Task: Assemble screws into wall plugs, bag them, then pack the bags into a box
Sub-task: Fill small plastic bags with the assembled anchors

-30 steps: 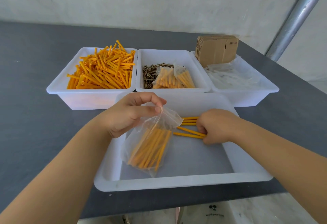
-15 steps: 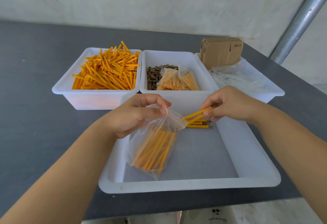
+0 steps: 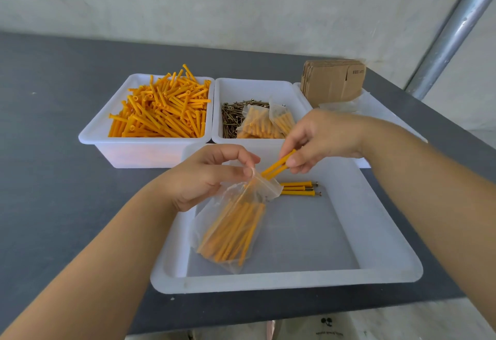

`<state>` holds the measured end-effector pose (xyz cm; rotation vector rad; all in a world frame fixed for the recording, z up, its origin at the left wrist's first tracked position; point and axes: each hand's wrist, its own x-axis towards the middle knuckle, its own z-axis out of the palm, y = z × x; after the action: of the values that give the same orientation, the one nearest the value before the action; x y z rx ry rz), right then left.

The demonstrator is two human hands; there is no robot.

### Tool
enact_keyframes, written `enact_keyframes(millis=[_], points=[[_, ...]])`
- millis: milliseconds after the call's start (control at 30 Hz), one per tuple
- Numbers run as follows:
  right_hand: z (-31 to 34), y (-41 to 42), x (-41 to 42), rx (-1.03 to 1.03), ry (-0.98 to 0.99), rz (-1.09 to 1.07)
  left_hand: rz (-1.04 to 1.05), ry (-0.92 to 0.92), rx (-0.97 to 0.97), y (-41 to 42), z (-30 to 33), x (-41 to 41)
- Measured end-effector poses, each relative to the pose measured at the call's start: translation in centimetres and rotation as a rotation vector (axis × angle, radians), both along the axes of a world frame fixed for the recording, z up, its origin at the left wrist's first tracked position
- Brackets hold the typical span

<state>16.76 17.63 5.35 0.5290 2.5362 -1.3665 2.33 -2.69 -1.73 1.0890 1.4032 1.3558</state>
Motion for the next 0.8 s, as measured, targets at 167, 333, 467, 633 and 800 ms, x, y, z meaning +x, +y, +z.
enact_keyframes(millis=[167, 333, 467, 633, 800], points=[[0.6, -0.2, -2.1, 0.02, 0.007, 0.003, -0.028, -0.003, -0.005, 0.0, 0.0, 0.2], [1.5, 2.0, -1.0, -0.081, -0.014, -0.053, -0.027, 0.009, 0.016, -0.1, 0.1, 0.1], [0.9, 2.4, -0.9, -0.156, -0.099, -0.025, -0.035, -0.022, 0.013, 0.1, 0.0, -0.1], [-1.3, -1.1, -3.3, -0.116, -0.226, 0.178, -0.022, -0.02, 0.026, 0.1, -0.1, -0.3], [-1.4, -3.1, -4.0, 0.046, -0.134, 0.229, -0.032, -0.035, 0.07, -0.1, 0.2, 0.1]])
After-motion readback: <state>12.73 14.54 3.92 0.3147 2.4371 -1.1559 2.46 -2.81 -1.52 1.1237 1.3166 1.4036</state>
